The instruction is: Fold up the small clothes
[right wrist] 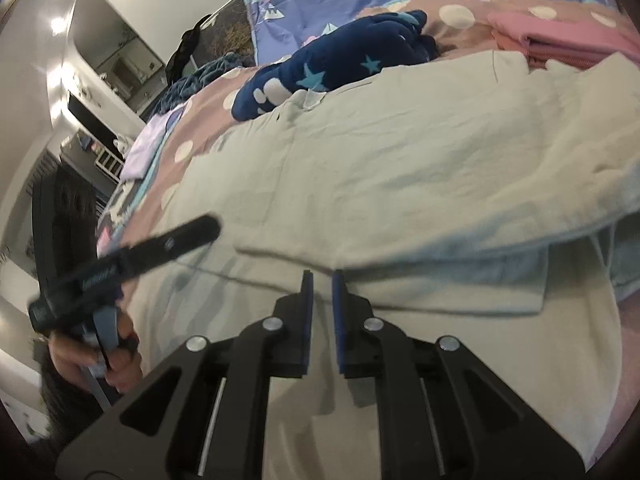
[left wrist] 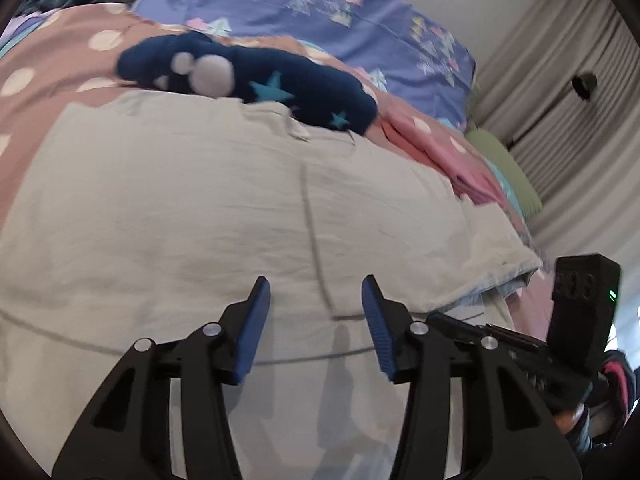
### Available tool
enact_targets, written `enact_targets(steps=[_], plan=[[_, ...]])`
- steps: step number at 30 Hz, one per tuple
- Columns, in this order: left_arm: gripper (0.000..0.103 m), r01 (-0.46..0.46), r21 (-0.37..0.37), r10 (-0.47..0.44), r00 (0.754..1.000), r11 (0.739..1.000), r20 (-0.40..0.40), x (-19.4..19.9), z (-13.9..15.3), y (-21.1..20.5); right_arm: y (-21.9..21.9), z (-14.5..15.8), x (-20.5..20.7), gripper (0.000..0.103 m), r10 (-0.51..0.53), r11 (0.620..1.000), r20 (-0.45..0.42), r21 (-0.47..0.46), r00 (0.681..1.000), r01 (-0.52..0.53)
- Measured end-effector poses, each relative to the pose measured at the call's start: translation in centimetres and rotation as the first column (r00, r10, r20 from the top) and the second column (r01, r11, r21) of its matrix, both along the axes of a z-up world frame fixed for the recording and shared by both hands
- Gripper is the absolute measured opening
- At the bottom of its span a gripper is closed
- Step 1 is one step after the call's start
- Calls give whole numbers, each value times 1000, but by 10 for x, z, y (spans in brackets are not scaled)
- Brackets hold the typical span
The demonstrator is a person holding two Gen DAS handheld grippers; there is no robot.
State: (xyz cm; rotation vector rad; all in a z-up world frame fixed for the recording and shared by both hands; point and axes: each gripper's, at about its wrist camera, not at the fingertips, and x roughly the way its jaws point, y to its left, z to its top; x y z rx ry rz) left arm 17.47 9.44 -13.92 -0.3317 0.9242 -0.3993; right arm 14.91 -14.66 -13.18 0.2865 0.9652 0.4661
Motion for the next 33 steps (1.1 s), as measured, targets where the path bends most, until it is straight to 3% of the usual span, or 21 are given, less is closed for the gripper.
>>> enact_targets(steps=[4,5,6,7,9,12,16,21,27,33], plan=[[48,49,57,-49,999,997,-9,18,-7,-31,-25,3,-4,10,-92,995,11,-27,996,92],[41,54,85,-54,999,995,-1,22,-8,-37,-33,2,-4,9,-129,991,12,-24,992,129],[16,54,117,-56,998,992,14,25,-8,-42,-42,2,-5,6,-161,987,10,-15,987,161],[3,55,154,-58,998,987,19,29,-8,-47,-54,-1,-6,3,-206,979,12,-9,979,206],[1,47,138,-50,999,989,19,32,-3,-47,-67,-10,-5,0,-223,974,-6,33,975,223],[1,31,142,-49,991,989,121,24,27,-47,-75,-18,-4,0,-223,970,-20,98,975,224],[1,3,142,-36,972,990,232,9,75,-38,-73,-18,-3,0,-222,972,-5,78,975,221],[1,-47,160,-4,952,986,305,-4,112,-15,-72,-18,-1,0,-222,972,-4,81,975,221],[1,-140,190,76,948,972,308,-15,119,35,-70,-17,-4,0,-221,974,11,61,975,220],[0,-238,145,198,948,960,248,-22,107,92,-69,-17,-4,0,-221,974,18,45,975,220]])
